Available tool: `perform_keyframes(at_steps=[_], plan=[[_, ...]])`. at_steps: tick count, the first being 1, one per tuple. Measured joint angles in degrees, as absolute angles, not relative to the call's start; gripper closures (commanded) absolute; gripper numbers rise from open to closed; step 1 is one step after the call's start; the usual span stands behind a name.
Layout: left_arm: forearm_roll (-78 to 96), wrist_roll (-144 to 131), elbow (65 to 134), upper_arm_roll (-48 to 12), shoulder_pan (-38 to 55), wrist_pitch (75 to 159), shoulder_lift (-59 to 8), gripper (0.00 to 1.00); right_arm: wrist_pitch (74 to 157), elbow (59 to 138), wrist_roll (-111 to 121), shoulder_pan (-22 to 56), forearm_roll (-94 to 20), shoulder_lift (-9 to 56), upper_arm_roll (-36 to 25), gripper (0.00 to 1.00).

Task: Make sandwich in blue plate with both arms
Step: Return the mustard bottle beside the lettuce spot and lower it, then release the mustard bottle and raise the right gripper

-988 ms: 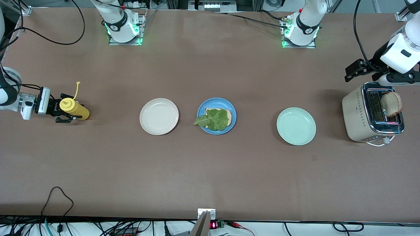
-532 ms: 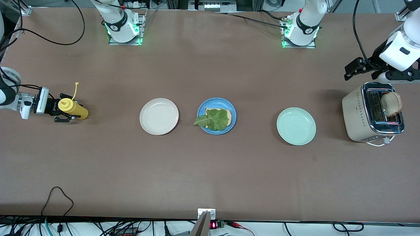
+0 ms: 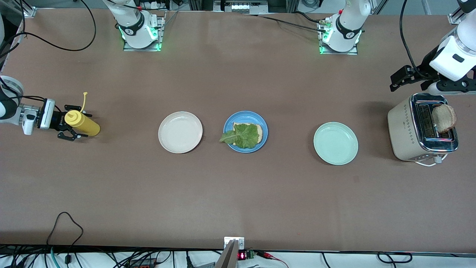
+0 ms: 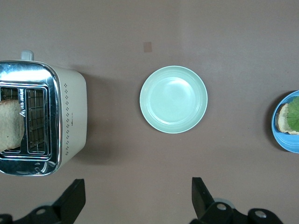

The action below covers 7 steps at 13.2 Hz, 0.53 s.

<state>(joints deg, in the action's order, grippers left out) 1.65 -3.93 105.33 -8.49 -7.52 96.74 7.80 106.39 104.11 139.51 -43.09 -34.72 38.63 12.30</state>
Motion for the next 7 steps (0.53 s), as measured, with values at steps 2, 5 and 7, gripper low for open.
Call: perform_keyframes(at_steps=[2, 5, 7], plan=[[1.65, -3.93, 105.33, -8.5, -7.51, 96.79, 7.8, 0.0, 106.39, 103.51, 139.51, -43.16, -34.71, 38.63, 11.91, 0.0], [1.65, -3.93, 105.33, -8.52, -7.51, 96.81, 7.8, 0.0, 106.33, 101.18, 139.51, -43.7, -34.06, 38.51, 11.71, 0.0], [1.65, -3.93, 105.33, -8.53, -7.51, 96.82, 7.8, 0.0, 106.2, 99.12, 139.51, -44.05, -32.38, 38.28, 11.7, 0.0]])
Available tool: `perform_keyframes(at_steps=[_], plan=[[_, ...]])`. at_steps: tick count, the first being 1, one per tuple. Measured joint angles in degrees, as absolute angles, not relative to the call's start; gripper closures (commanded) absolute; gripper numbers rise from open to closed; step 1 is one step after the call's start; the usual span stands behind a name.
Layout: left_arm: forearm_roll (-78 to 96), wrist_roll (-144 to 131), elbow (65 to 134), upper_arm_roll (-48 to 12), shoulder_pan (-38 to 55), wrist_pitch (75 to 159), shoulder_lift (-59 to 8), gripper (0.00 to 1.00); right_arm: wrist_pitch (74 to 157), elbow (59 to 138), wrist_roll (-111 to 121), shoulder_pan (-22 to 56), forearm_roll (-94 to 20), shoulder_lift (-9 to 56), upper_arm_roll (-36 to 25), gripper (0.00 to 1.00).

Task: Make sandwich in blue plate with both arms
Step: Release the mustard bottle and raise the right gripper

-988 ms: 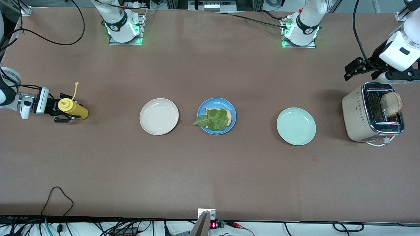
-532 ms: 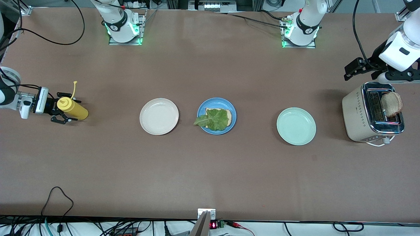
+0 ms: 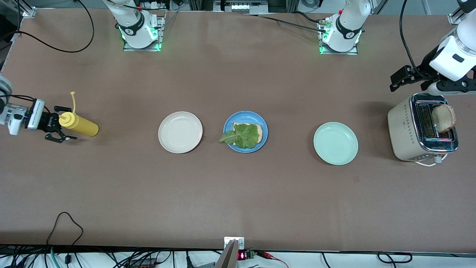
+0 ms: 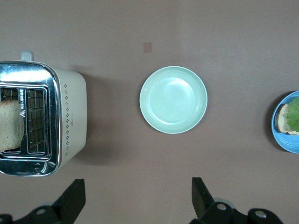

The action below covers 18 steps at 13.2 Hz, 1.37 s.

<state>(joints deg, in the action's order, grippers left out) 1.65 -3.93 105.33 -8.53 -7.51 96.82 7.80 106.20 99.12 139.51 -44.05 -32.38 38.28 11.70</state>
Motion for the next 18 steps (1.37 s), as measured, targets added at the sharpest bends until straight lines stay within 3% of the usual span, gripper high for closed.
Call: perform_keyframes(at_steps=[11, 14, 18], plan=[[1.68, -3.93, 104.8, -8.58, -7.43, 97.05, 6.97, 0.0, 105.21, 92.68, 138.62, -44.18, -29.34, 34.76, 10.29, 0.0], [1.65, -3.98, 101.48, -7.85, -9.71, 97.03, 3.5, 0.0, 105.05, 90.65, 133.35, -44.21, -26.69, 31.93, 10.19, 0.0], [1.61, -0.22, 96.7, -6.38, -19.55, 97.07, -5.06, 0.0, 104.56, 90.01, 121.54, -43.17, -22.38, 26.4, 10.4, 0.0]])
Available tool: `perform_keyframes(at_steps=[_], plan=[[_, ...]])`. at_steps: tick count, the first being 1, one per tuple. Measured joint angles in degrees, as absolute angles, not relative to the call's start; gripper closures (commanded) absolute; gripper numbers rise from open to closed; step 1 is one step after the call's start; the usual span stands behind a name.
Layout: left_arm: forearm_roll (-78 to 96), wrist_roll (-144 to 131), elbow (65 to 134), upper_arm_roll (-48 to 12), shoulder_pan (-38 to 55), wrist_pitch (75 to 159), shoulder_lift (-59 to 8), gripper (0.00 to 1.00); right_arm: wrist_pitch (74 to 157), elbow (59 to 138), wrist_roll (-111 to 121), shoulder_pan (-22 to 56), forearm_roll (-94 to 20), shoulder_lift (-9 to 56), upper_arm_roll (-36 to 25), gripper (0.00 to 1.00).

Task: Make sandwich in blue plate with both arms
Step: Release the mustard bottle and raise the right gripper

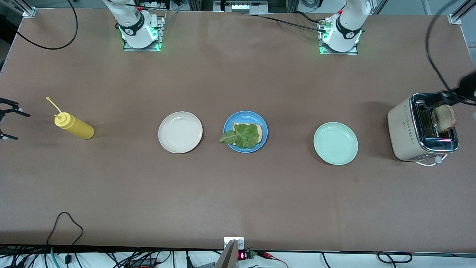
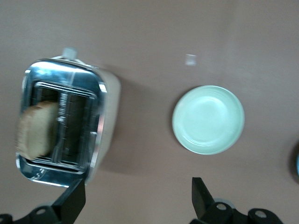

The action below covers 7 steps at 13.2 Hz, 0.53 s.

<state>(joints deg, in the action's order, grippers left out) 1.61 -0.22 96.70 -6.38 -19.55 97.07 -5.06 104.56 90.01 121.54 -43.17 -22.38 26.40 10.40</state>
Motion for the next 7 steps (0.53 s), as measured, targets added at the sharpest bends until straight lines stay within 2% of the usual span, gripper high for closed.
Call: perform_keyframes(at_steps=[3, 7], plan=[[1.57, 10.41, 93.0, -5.94, -26.06, 97.34, -11.83, 0.0, 103.78, 89.61, 108.67, -37.95, -17.55, 20.74, 10.15, 0.0], [-0.19, 21.16, 90.71, -5.94, -31.1, 97.72, -18.9, 0.0, 99.34, 89.17, 84.27, -23.96, -10.65, 12.21, 6.07, 0.0]])
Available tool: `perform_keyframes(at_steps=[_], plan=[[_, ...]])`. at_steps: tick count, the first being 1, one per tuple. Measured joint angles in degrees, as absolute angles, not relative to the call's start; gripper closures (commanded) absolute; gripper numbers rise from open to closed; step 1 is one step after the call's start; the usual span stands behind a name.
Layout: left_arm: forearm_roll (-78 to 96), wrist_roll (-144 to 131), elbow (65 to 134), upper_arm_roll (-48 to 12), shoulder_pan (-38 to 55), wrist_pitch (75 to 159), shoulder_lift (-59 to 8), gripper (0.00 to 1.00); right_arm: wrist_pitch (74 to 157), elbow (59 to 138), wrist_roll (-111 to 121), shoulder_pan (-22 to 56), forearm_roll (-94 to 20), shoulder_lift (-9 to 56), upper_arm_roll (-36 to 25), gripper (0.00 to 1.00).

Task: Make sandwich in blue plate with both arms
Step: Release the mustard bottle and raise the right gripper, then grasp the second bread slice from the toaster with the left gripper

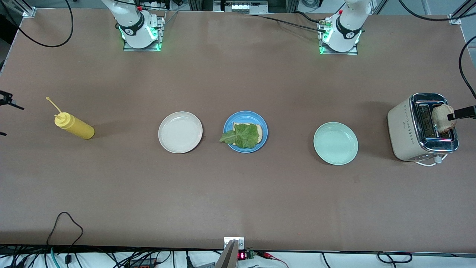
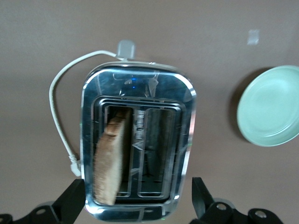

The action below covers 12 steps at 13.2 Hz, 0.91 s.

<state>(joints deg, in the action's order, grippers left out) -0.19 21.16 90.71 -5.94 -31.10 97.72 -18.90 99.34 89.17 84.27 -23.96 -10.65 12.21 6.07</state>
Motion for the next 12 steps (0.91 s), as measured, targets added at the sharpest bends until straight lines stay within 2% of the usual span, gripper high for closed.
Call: perform_keyframes(at_steps=[2, 6, 7, 9, 10, 12], plan=[[-1.38, 23.85, 90.44, -5.94, -32.17, 97.8, -21.17, 0.01, 96.1, 89.17, 69.06, -15.91, -7.98, 8.67, 4.18, 0.0], [-1.96, 24.66, 90.38, -5.96, -32.69, 97.8, -24.57, 0.27, 92.48, 89.19, 42.16, -3.87, -3.69, 5.53, 2.11, 0.0], [-1.96, 24.8, 90.38, -5.96, -32.8, 97.8, -25.28, 0.37, 91.49, 89.1, 35.3, -2.02, -3.42, 5.27, 1.96, 0.0], [-1.96, 24.81, 90.38, -5.96, -32.89, 97.73, -26.06, 0.72, 89.41, 88.54, 23.34, 0.79, -2.8, 5.08, 1.86, 0.0], [-1.96, 24.81, 90.38, -5.96, -32.92, 97.64, -26.19, 0.86, 89.01, 88.4, 19.66, 1.62, -2.34, 5.02, 1.84, 0.0], [-1.96, 24.81, 90.34, -5.96, -33.11, 97.32, -26.19, 0.99, 88.96, 88.4, 17.05, 1.9, -2.01, 5.0, 1.54, 0.0]])
